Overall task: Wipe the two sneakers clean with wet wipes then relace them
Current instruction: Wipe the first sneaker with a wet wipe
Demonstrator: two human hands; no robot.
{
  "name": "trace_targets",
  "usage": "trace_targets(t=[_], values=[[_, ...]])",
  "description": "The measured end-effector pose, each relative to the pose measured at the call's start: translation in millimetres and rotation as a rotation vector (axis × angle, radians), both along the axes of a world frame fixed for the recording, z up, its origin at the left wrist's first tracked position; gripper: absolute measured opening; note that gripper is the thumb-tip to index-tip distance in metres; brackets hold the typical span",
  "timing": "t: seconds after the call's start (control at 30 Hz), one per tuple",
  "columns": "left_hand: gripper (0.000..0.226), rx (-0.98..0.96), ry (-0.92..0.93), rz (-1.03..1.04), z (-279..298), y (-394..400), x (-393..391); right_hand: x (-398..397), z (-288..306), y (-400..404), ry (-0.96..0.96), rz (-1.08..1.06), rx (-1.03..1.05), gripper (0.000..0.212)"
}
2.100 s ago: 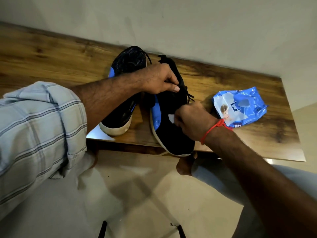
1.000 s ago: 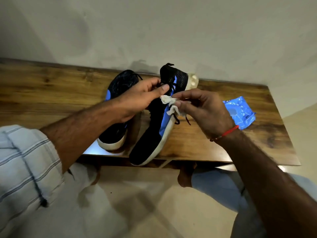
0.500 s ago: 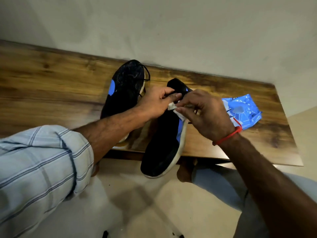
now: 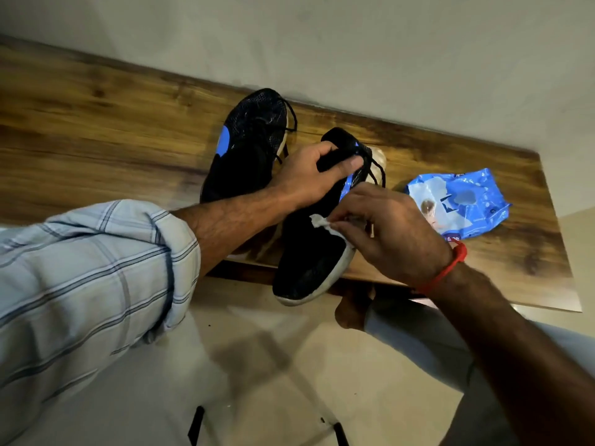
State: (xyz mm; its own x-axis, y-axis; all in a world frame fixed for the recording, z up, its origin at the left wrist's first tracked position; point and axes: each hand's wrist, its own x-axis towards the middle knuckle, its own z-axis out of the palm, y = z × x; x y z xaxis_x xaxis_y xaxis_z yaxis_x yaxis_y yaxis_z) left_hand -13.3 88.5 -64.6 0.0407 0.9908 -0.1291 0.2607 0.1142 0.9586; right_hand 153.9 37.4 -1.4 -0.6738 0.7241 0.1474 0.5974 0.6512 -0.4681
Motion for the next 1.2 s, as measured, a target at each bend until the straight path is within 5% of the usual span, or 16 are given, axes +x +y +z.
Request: trace_targets(t=[0.23,0.4,0.57,0.7,0.93,1.2], values=[[0.030,0.028,0.067,0.046,-5,3,-3,-20,12,-50,-0.024,0.391,-0.104,0.011],[0.030,0.064,0.112,0.031,-6,6,0,-7,11,-22,-0.001,0.175,0.072,0.011],[0.025,0.066,0.126,0.032,-9,6,-1,-33,2,-60,-0.008,0.384,0.014,0.010],[0.028,0.063,0.145,0.025,-9,8,0,-17,13,-36,-0.018,0.271,0.067,0.012],[0.028,0.051,0.128,0.005,-12,9,-1,-42,-7,-70,-0.146,0.385,0.208,0.010],[0.026,0.054,0.153,0.033,-10,12,4,0,7,-16,-0.065,0.133,0.034,0.021]])
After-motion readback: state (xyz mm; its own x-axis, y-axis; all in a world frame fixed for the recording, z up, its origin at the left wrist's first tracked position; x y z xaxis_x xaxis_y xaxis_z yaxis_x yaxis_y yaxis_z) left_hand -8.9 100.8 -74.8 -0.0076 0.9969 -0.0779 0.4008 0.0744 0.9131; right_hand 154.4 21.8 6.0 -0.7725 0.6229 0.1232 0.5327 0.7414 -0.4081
